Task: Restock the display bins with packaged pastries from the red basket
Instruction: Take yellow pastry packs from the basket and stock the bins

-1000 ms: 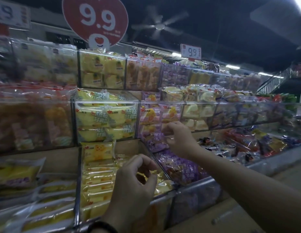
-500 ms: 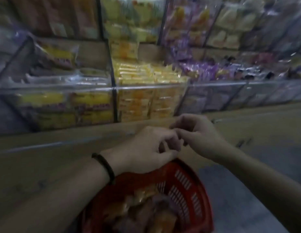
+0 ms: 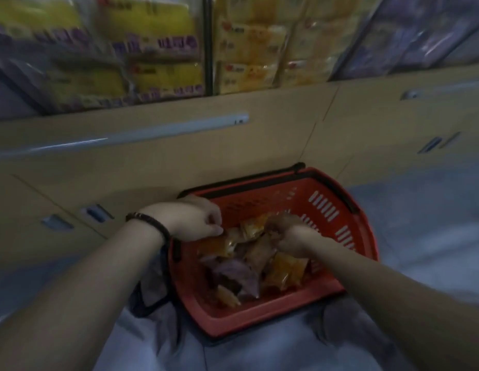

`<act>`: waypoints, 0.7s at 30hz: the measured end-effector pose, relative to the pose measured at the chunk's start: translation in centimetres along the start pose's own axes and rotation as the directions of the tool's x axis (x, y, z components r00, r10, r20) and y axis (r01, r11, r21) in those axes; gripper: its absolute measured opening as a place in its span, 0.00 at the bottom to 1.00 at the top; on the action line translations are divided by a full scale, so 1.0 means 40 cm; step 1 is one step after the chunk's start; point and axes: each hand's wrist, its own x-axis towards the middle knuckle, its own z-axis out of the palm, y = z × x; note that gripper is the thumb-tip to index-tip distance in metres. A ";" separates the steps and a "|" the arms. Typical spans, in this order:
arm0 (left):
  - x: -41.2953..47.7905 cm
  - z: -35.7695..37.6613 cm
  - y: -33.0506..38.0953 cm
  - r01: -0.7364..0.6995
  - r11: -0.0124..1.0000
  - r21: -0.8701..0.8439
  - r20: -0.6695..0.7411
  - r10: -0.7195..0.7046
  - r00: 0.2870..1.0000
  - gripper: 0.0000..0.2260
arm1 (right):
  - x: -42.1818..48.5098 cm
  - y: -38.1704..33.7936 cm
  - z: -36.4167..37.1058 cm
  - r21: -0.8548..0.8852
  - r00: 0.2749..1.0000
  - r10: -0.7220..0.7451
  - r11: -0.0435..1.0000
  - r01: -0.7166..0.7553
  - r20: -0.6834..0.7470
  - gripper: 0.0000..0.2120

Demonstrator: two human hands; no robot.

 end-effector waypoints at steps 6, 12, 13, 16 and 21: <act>0.041 0.007 -0.010 0.007 0.999 0.041 0.154 -0.013 0.988 0.23 | 0.155 0.012 0.158 -0.474 0.986 0.040 0.880 0.040 0.159 0.30; 0.061 0.021 -0.023 0.012 0.999 0.052 0.153 -0.020 0.988 0.25 | 0.215 0.043 0.255 -0.499 0.989 0.020 0.865 0.057 0.147 0.31; 0.063 0.020 -0.026 0.016 0.998 0.053 0.161 -0.024 0.987 0.25 | 0.219 0.047 0.259 -0.512 0.992 0.001 0.857 0.064 0.126 0.30; 0.069 0.013 -0.029 0.022 0.999 0.039 0.184 -0.028 0.983 0.25 | 0.213 0.046 0.221 -0.540 0.989 -0.081 0.830 0.135 0.122 0.35; 0.075 0.006 -0.024 0.026 0.998 0.055 0.197 -0.036 0.980 0.26 | 0.187 0.000 0.109 -0.471 0.965 -0.224 0.842 0.264 0.139 0.44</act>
